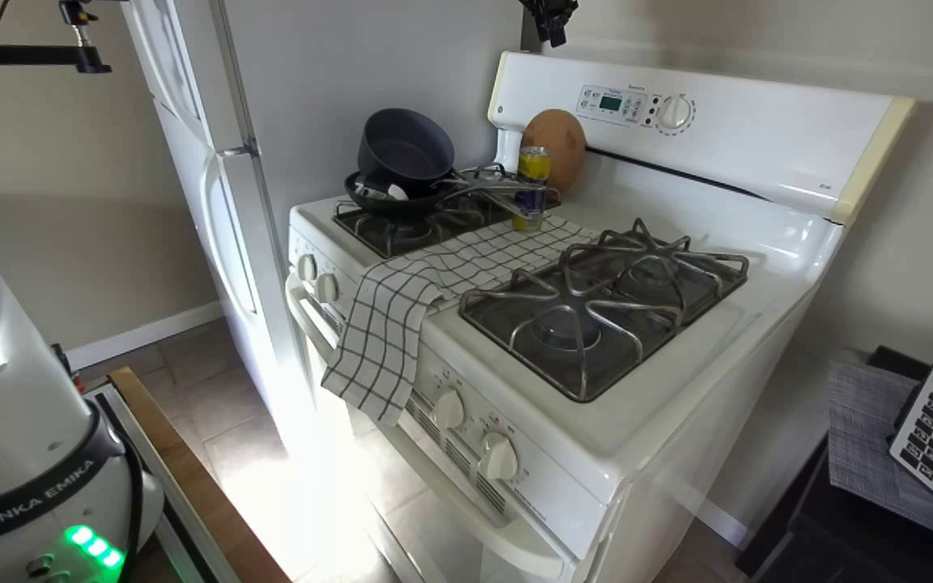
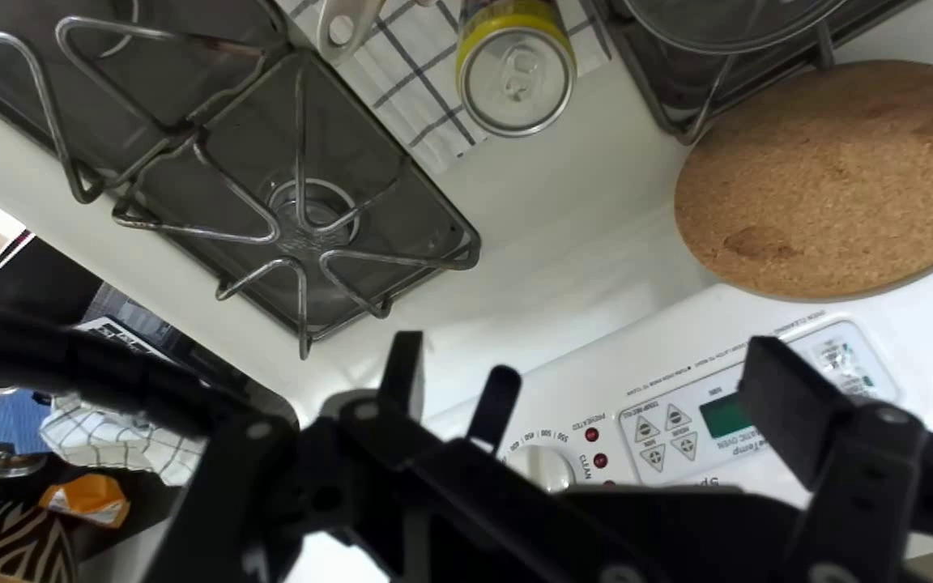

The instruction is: Lift the chopping board and put it on the right front plate on the stove

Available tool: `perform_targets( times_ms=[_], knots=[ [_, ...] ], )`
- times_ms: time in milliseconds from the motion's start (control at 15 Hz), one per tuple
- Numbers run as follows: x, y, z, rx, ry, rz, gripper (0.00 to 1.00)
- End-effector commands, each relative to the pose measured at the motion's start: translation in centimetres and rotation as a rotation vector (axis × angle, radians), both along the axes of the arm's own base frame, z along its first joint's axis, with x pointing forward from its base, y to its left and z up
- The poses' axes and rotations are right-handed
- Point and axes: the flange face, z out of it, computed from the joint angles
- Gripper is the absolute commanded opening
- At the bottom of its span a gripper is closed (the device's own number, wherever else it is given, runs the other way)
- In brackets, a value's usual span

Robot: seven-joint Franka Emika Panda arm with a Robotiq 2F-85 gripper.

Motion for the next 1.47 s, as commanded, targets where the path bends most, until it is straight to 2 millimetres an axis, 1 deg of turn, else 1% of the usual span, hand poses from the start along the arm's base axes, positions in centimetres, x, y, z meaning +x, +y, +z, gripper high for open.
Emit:
perform_targets(
  times_ms=[0,67,267,467,600,800,867,933,1000,1200,1267,1333,1400],
  knots=[
    [-0.1,-0.3,0.3,-0.001,-0.004,-0.003,1.00],
    [0.6,0.1,-0.2,-0.001,-0.020,-0.078,1.00],
    [3.4,1.9,-3.4,0.039,-0.073,-0.241,1.00],
    [6.3,3.8,-6.4,0.083,-0.141,-0.355,1.00],
    [8.3,4.8,-7.5,0.106,-0.215,-0.412,1.00],
    [10.7,5.9,-8.8,0.114,-0.310,-0.468,1.00],
    [11.1,6.3,-9.1,0.110,-0.322,-0.477,1.00],
    [11.2,6.9,-9.0,0.102,-0.293,-0.406,1.00],
    [10.1,6.0,-9.1,0.120,-0.268,-0.434,1.00],
    [10.9,6.9,-9.2,0.123,-0.285,-0.415,1.00],
    [11.4,7.0,-9.6,0.151,-0.313,-0.456,1.00],
    [11.6,7.0,-10.2,0.137,-0.320,-0.514,1.00],
    [12.0,7.2,-10.9,0.190,-0.328,-0.536,1.00]
  ],
)
